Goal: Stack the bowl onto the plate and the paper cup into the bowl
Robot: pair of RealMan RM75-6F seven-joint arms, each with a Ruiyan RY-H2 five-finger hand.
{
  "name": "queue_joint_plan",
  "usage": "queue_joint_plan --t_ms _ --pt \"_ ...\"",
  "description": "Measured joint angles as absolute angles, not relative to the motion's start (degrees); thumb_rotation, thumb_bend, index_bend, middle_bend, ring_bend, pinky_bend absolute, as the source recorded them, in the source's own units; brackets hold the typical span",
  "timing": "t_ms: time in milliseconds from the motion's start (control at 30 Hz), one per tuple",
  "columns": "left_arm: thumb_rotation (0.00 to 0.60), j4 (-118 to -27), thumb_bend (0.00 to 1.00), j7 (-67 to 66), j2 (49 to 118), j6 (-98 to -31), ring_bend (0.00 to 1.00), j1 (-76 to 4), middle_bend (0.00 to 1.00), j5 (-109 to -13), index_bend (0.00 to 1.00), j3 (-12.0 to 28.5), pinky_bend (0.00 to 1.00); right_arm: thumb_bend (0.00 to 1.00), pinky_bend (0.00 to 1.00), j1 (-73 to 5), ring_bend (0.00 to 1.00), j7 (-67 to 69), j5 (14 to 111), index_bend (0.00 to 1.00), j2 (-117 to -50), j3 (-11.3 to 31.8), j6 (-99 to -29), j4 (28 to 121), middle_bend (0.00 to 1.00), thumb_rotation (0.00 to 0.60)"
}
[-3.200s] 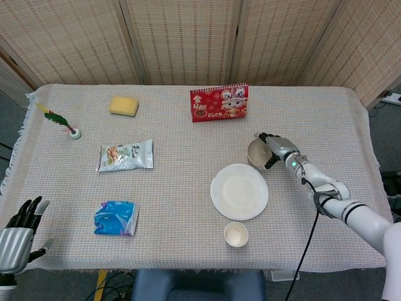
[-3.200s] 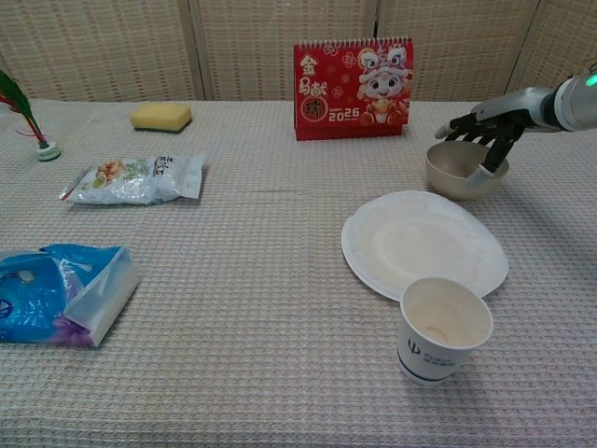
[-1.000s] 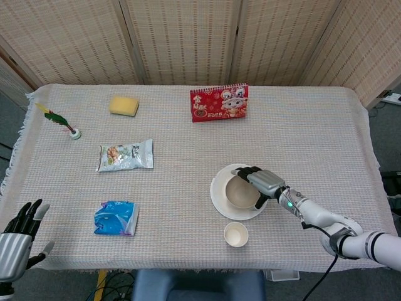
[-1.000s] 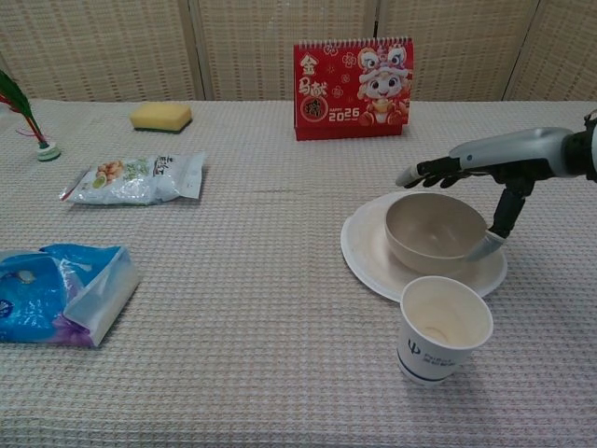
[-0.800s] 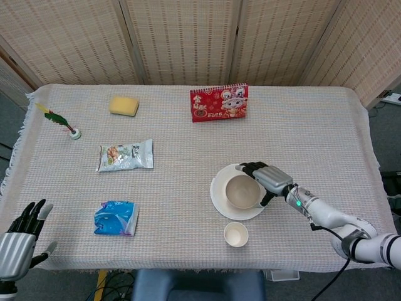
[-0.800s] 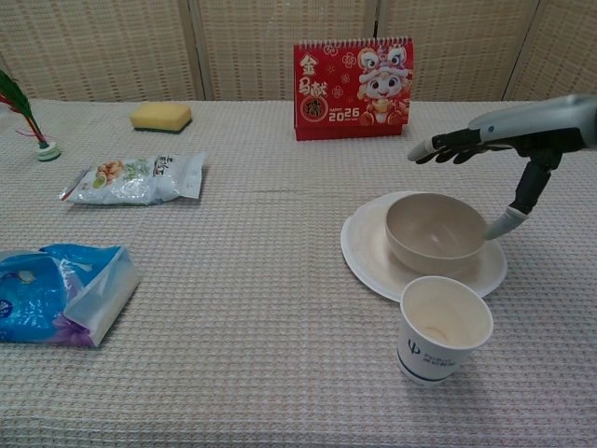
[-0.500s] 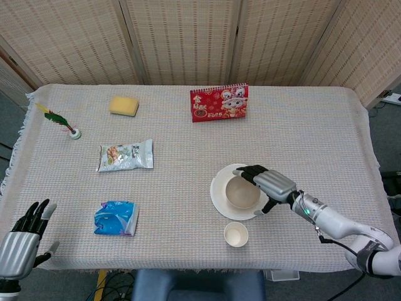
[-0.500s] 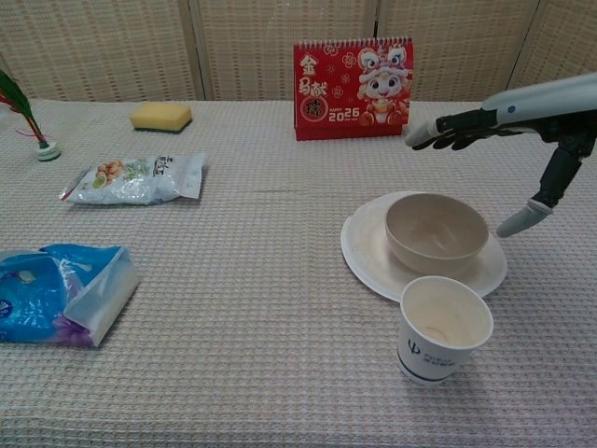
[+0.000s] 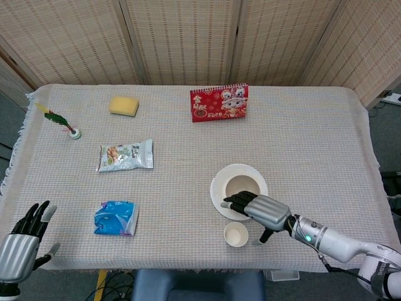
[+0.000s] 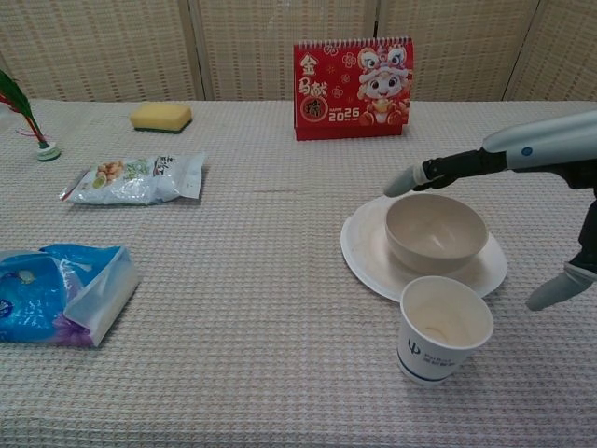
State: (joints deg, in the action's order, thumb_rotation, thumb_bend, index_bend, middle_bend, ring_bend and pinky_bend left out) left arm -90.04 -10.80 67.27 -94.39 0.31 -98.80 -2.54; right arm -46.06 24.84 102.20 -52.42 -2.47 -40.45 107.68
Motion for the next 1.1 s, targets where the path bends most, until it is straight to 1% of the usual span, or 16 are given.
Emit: queue_joint_plan --t_ms 67,267,567,900,1100 --pt "0.6 -90.0 0.28 -10.3 67.0 -94.7 0.01 0.4 0.07 -98.9 0.0 -2.6 0.29 0.08 0.0 -46.3 0.0 23.3 101.2 0.11 -52.6 -2.4 -39.5 108.0 0.0 0.6" --pt "0.6 -90.1 0.28 -9.4 66.6 -95.8 0.01 0.8 0.07 -99.5 0.0 -2.6 0.28 0.08 0.0 -47.4 0.0 17.1 97.0 0.16 -52.9 -1.9 -35.7 110.2 0.0 0.6" --pt "0.6 -90.1 0.28 -8.7 66.1 -97.4 0.01 1.5 0.07 -100.6 0.0 -2.9 0.28 0.08 0.0 -48.0 0.0 6.4 89.8 0.16 -52.8 -1.5 -32.0 113.7 0.0 0.6" --pt "0.6 -90.0 0.28 -8.0 65.7 -98.1 0.01 1.8 0.07 -100.8 0.0 -2.7 0.29 0.08 0.0 -48.3 0.0 -1.5 83.2 0.16 -56.5 -1.5 -30.4 113.0 0.0 0.6" --pt "0.6 -90.1 0.28 -7.7 65.6 -98.7 0.01 2.1 0.07 -101.1 0.0 -2.7 0.29 0.12 0.0 -48.3 0.0 -4.6 80.9 0.16 -58.3 -1.6 -30.7 112.3 0.0 0.6"
